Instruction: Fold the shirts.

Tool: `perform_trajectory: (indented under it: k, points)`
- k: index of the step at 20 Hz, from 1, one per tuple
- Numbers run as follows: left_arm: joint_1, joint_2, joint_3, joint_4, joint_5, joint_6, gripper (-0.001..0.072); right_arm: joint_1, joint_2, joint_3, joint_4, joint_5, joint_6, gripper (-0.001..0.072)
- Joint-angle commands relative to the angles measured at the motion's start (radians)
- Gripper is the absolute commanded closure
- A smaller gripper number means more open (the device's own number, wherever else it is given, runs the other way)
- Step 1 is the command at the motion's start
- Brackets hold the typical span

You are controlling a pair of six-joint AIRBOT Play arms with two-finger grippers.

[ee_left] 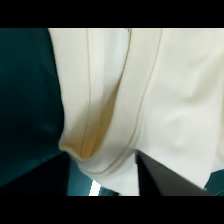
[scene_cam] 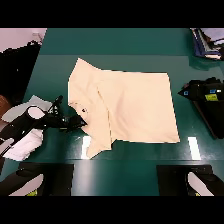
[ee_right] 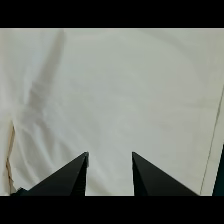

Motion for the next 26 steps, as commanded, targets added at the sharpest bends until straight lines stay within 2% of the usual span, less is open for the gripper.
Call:
perform_trajectory:
  k: [1,2,3,6,9,12,15,16,17,18,19,22,26]
  points:
    - [-0.001,-0.030,-0.004,-0.015,0.011,0.024,0.0474,0.004,0.010,0.000,0.007,0.013,0.023,0.0398]
    - [-0.001,-0.034,-0.003,-0.016,0.011,0.026,0.0650,0.003,0.010,-0.001,0.021,0.021,0.023,0.0398]
    - [-0.001,-0.033,0.002,-0.023,0.009,0.040,0.0684,0.004,0.010,0.000,0.027,0.021,0.022,0.0398]
    - [0.000,-0.021,0.124,0.003,-0.098,0.111,0.0685,0.004,0.010,0.000,0.026,0.023,0.023,0.0399]
    - [0.000,-0.001,0.333,0.159,-0.166,0.117,0.0684,0.004,0.010,0.000,0.026,0.023,0.023,0.0399]
    - [0.000,-0.001,0.483,0.422,-0.166,0.030,0.0684,0.003,0.010,0.000,0.025,0.024,0.022,0.0398]
    - [0.000,-0.003,0.506,0.618,-0.162,-0.010,0.0683,0.003,0.010,-0.001,0.024,0.023,0.022,0.0398]
    - [0.000,-0.006,0.505,0.683,-0.165,-0.056,0.0683,0.002,0.010,-0.001,0.024,0.023,0.022,0.0398]
    - [0.000,-0.008,0.505,0.741,-0.171,-0.097,0.0648,0.002,0.010,-0.001,0.024,0.023,0.022,0.0398]
    - [0.000,-0.008,0.505,0.782,-0.176,-0.114,0.0361,0.002,0.010,-0.001,0.023,0.023,0.022,0.0398]
    - [0.001,-0.008,0.506,0.816,-0.200,-0.119,0.0144,0.002,0.010,0.000,0.024,0.023,0.022,0.0398]
    - [0.001,-0.005,0.486,0.842,-0.344,-0.120,0.0166,0.002,0.010,0.000,0.023,0.024,0.022,0.0398]
    - [0.001,0.063,0.281,0.706,-0.339,-0.121,0.0166,0.002,0.010,-0.001,0.024,0.024,0.022,0.0405]
